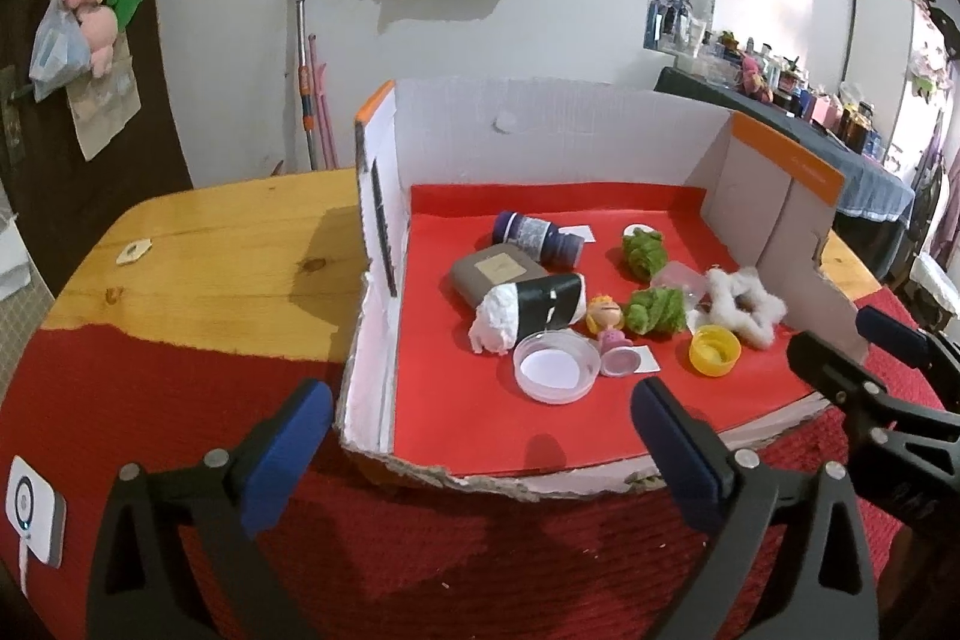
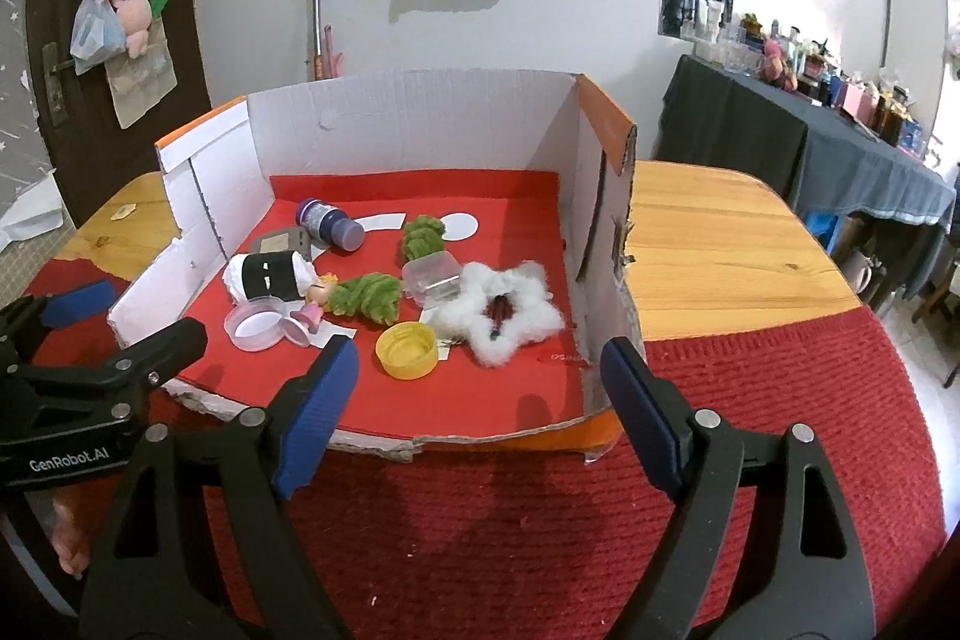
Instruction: Organize objects
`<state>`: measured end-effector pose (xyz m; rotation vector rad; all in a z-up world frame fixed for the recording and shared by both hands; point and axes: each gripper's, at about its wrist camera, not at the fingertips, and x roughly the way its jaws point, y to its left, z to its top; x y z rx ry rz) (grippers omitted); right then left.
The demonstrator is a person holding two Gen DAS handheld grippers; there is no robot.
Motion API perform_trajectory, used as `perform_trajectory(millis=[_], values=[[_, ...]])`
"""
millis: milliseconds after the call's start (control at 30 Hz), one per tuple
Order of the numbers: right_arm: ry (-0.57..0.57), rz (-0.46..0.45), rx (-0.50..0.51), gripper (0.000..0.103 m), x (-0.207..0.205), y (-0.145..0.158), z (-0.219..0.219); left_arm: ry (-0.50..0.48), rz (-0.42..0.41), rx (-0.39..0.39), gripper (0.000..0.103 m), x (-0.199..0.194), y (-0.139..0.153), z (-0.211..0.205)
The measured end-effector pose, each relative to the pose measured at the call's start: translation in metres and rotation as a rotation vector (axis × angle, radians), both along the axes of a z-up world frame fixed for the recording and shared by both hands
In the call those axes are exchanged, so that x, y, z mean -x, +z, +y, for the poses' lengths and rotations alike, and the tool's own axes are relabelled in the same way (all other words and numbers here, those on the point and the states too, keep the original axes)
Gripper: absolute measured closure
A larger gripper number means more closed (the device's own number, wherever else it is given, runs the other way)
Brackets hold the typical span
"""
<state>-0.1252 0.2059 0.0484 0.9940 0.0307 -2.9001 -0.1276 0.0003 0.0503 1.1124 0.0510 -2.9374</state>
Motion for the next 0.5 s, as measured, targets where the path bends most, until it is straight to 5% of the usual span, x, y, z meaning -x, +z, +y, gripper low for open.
perform_trajectory(millis=[500], values=[[0.003,0.001,0.0,0.02,0.0013,-0.0013,0.0009,-0.006,-0.004,-0.003,0.0,0.0005,-0.0032,-0.0002]])
